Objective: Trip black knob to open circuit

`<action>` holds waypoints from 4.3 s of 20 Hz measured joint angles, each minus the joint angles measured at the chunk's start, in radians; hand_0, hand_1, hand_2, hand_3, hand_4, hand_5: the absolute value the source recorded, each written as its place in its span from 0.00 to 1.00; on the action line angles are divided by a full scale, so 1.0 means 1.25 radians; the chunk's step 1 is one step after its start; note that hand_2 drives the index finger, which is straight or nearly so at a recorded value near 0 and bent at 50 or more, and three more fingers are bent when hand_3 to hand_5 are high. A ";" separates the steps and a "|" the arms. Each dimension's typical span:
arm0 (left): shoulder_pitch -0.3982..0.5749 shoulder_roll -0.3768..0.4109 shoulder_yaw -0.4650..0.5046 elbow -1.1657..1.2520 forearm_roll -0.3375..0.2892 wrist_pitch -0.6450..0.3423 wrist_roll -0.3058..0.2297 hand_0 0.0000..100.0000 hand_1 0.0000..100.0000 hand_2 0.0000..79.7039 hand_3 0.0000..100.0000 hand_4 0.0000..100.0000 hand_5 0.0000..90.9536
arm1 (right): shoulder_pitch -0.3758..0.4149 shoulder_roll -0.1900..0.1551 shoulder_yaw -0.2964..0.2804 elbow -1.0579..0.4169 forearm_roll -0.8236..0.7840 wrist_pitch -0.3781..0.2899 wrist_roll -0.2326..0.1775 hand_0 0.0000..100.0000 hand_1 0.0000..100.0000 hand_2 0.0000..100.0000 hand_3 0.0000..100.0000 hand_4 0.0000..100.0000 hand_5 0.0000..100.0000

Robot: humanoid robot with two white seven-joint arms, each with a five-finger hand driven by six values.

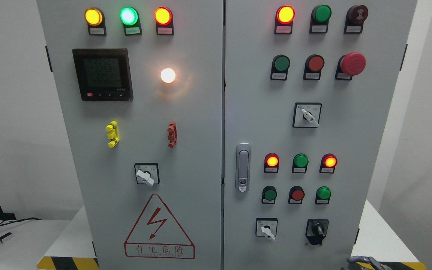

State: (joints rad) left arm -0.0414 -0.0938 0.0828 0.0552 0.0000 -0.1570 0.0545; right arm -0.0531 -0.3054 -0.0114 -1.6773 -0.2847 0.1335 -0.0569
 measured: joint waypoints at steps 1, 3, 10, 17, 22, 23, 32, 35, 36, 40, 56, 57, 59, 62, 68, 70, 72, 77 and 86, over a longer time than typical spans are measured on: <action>0.000 0.000 0.000 0.000 0.000 0.000 0.000 0.12 0.39 0.00 0.00 0.00 0.00 | -0.003 0.000 0.001 0.001 0.000 0.002 0.000 0.29 0.80 0.45 1.00 1.00 0.96; 0.000 0.000 0.000 0.000 0.000 0.000 0.000 0.12 0.39 0.00 0.00 0.00 0.00 | -0.007 0.002 0.002 0.004 0.000 0.004 -0.001 0.30 0.80 0.44 1.00 1.00 0.96; 0.000 0.000 0.000 0.000 0.000 0.000 0.000 0.12 0.39 0.00 0.00 0.00 0.00 | -0.015 0.004 0.005 0.009 0.000 0.005 -0.001 0.30 0.80 0.44 1.00 1.00 0.96; 0.000 0.000 0.000 0.000 0.000 0.000 0.000 0.12 0.39 0.00 0.00 0.00 0.00 | -0.026 0.005 0.007 0.014 0.001 0.005 0.001 0.31 0.80 0.44 1.00 1.00 0.96; 0.000 0.000 0.000 0.000 0.000 0.000 0.000 0.12 0.39 0.00 0.00 0.00 0.00 | -0.038 0.006 0.008 0.019 0.001 0.009 0.002 0.31 0.80 0.44 1.00 1.00 0.96; 0.000 0.000 0.000 0.000 0.000 0.000 0.000 0.12 0.39 0.00 0.00 0.00 0.00 | -0.041 0.006 0.008 0.022 0.001 0.009 0.003 0.31 0.80 0.44 1.00 1.00 0.96; 0.000 0.000 0.000 0.000 0.000 0.000 0.000 0.12 0.39 0.00 0.00 0.00 0.00 | -0.072 0.005 0.009 0.048 0.002 0.009 0.007 0.32 0.80 0.44 1.00 1.00 0.96; 0.000 0.000 0.000 0.000 0.000 0.000 0.000 0.12 0.39 0.00 0.00 0.00 0.00 | -0.078 0.005 0.009 0.054 0.002 0.009 0.007 0.32 0.80 0.44 1.00 1.00 0.96; 0.000 0.000 0.000 0.000 0.000 0.000 0.000 0.12 0.39 0.00 0.00 0.00 0.00 | -0.080 0.005 0.009 0.056 0.002 0.009 0.007 0.32 0.80 0.44 1.00 1.00 0.96; 0.000 0.000 0.000 0.000 0.000 0.000 0.000 0.12 0.39 0.00 0.00 0.00 0.00 | -0.085 0.005 0.009 0.063 0.002 0.009 0.008 0.32 0.80 0.44 1.00 1.00 0.96; 0.000 0.000 0.000 0.000 0.000 0.000 0.000 0.12 0.39 0.00 0.00 0.00 0.00 | -0.116 0.014 0.009 0.073 0.018 0.015 0.003 0.33 0.80 0.44 1.00 1.00 0.96; 0.000 0.000 0.000 0.000 0.000 0.000 0.000 0.12 0.39 0.00 0.00 0.00 0.00 | -0.116 0.015 0.009 0.071 0.019 0.017 0.002 0.33 0.80 0.44 1.00 1.00 0.96; 0.000 0.000 0.000 0.000 0.000 0.000 0.000 0.12 0.39 0.00 0.00 0.00 0.00 | -0.116 0.018 0.009 0.067 0.021 0.020 0.001 0.33 0.80 0.44 1.00 1.00 0.96; 0.000 0.000 0.000 0.000 0.000 0.000 0.000 0.12 0.39 0.00 0.00 0.00 0.00 | -0.114 0.023 0.009 0.059 0.022 0.027 0.001 0.33 0.80 0.44 1.00 1.00 0.96; 0.000 0.000 0.000 0.000 0.000 0.000 0.000 0.12 0.39 0.00 0.00 0.00 0.00 | -0.109 0.032 0.019 0.041 0.024 0.035 -0.008 0.33 0.80 0.44 1.00 1.00 0.96; 0.000 0.000 0.000 0.000 0.000 0.000 0.000 0.12 0.39 0.00 0.00 0.00 0.00 | -0.107 0.035 0.024 0.034 0.025 0.036 -0.010 0.33 0.80 0.44 1.00 1.00 0.96; 0.000 0.000 0.000 0.000 0.000 0.000 0.000 0.12 0.39 0.00 0.00 0.00 0.00 | -0.104 0.038 0.029 0.027 0.026 0.036 -0.010 0.33 0.80 0.44 1.00 1.00 0.96; 0.000 0.000 0.000 0.000 0.000 0.000 0.000 0.12 0.39 0.00 0.00 0.00 0.00 | -0.099 0.044 0.039 0.014 0.029 0.036 -0.010 0.34 0.80 0.44 1.00 1.00 0.96; 0.000 0.000 0.000 0.000 0.000 0.000 0.000 0.12 0.39 0.00 0.00 0.00 0.00 | -0.097 0.051 0.049 -0.002 0.033 0.049 -0.012 0.34 0.80 0.44 1.00 1.00 0.96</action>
State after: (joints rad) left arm -0.0414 -0.0938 0.0828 0.0552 0.0000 -0.1570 0.0545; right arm -0.1748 -0.2415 0.0501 -1.6793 -0.2432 0.1945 -0.0714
